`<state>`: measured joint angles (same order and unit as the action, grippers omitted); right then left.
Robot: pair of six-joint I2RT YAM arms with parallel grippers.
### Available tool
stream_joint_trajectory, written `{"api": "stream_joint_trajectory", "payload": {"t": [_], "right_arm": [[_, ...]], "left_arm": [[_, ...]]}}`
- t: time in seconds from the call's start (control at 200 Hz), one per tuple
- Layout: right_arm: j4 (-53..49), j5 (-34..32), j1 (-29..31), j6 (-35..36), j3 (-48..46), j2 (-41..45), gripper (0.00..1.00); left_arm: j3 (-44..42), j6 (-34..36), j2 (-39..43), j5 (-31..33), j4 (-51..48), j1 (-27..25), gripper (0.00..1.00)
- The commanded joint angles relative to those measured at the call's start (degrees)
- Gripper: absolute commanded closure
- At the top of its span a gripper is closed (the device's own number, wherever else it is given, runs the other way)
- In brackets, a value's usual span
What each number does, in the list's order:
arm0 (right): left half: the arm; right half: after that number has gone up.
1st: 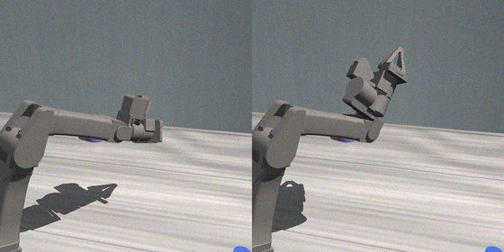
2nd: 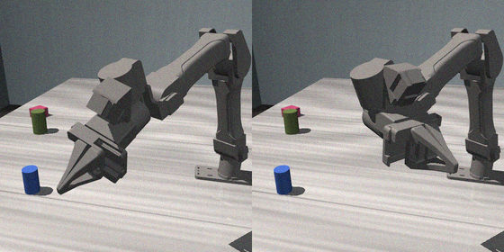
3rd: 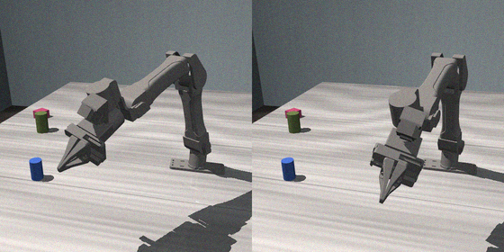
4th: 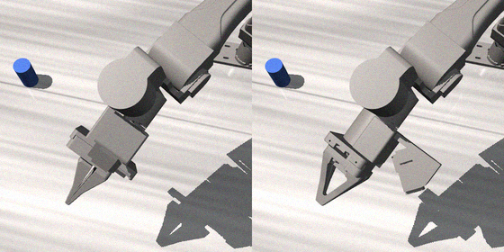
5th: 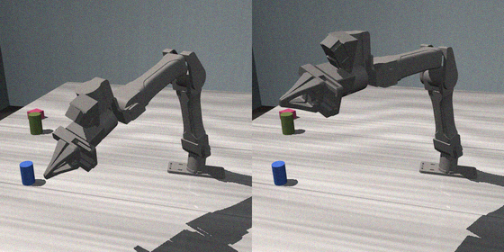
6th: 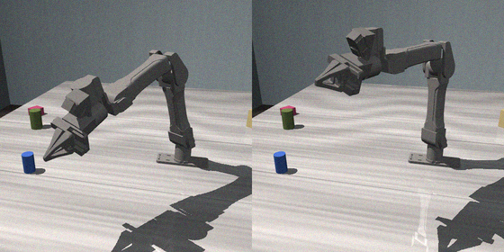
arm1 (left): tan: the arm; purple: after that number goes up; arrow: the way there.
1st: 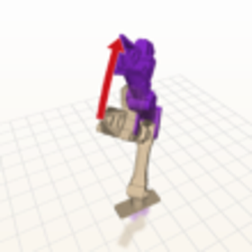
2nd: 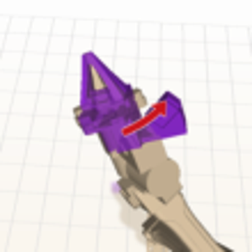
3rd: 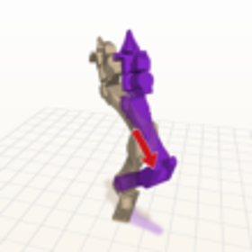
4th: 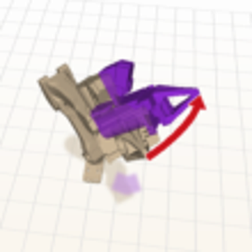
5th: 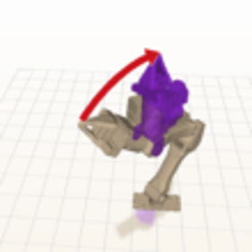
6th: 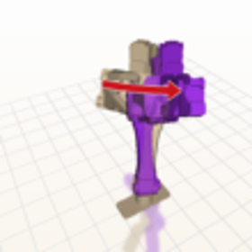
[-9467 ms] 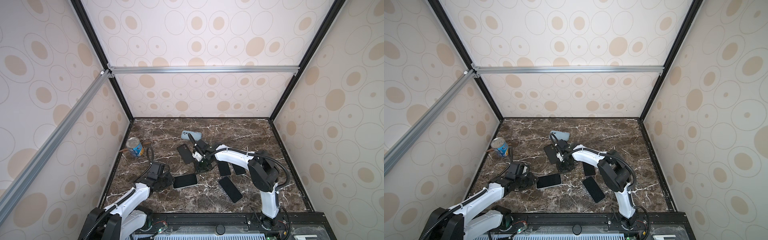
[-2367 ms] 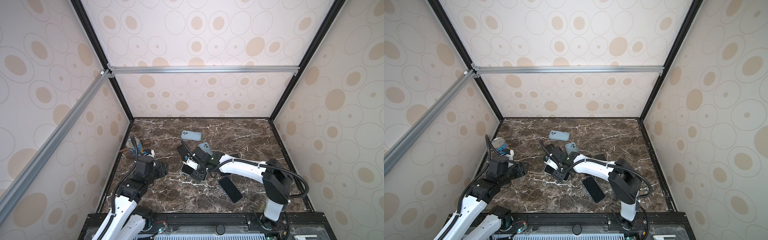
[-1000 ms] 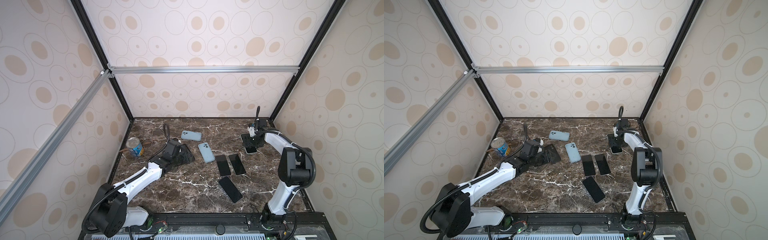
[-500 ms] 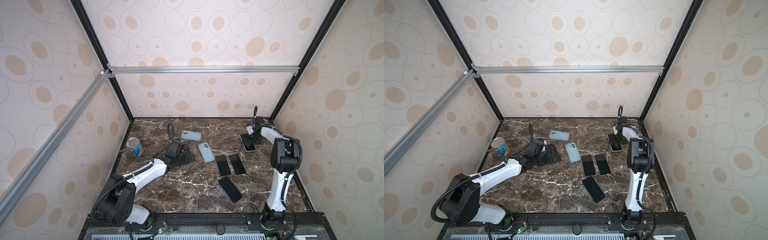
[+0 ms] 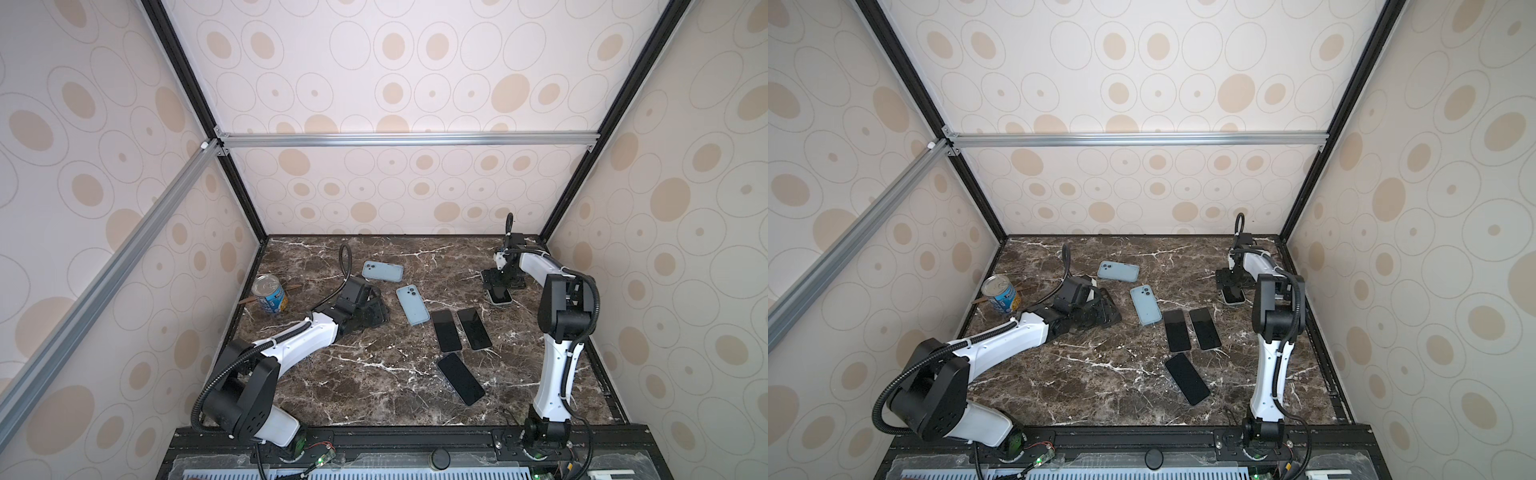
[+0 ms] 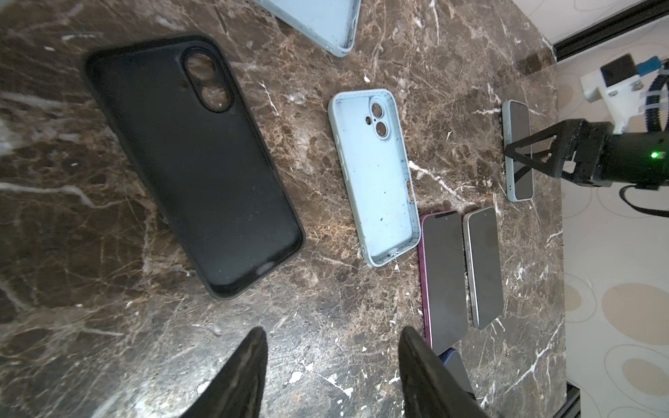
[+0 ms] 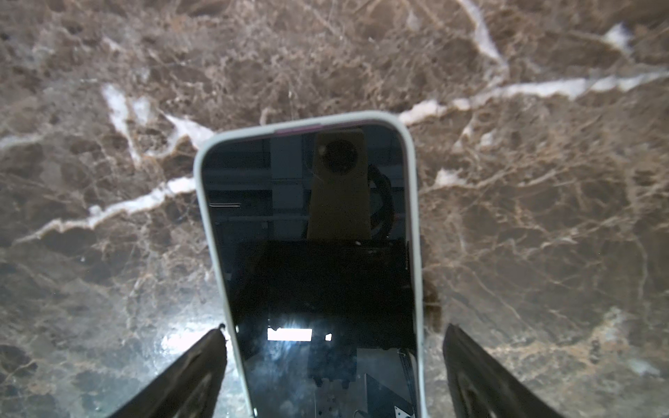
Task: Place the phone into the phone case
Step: 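Lower the cased phone onto the table's far corner and open the right gripper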
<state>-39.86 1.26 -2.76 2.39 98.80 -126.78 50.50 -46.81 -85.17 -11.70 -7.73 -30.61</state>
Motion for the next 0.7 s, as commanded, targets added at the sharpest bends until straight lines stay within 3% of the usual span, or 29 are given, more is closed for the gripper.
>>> {"api": "stream_joint_trajectory", "payload": {"t": [0.0,0.42,0.695], "right_arm": [[-1.59,-0.26,-0.31,-0.49,1.35,0.58,0.05],[-4.7,1.62,-0.22,-1.85,4.13,4.65,0.05],[-4.74,2.87,1.62,-5.13,-3.28,14.66,0.1]], "left_arm": [[2.15,1.94,0.15,0.17,0.12,-0.37,0.42],[2.82,3.99,0.68,0.02,0.26,-0.32,0.41],[2.6,5.75,3.6,0.62,0.05,-0.32,0.41]]}}
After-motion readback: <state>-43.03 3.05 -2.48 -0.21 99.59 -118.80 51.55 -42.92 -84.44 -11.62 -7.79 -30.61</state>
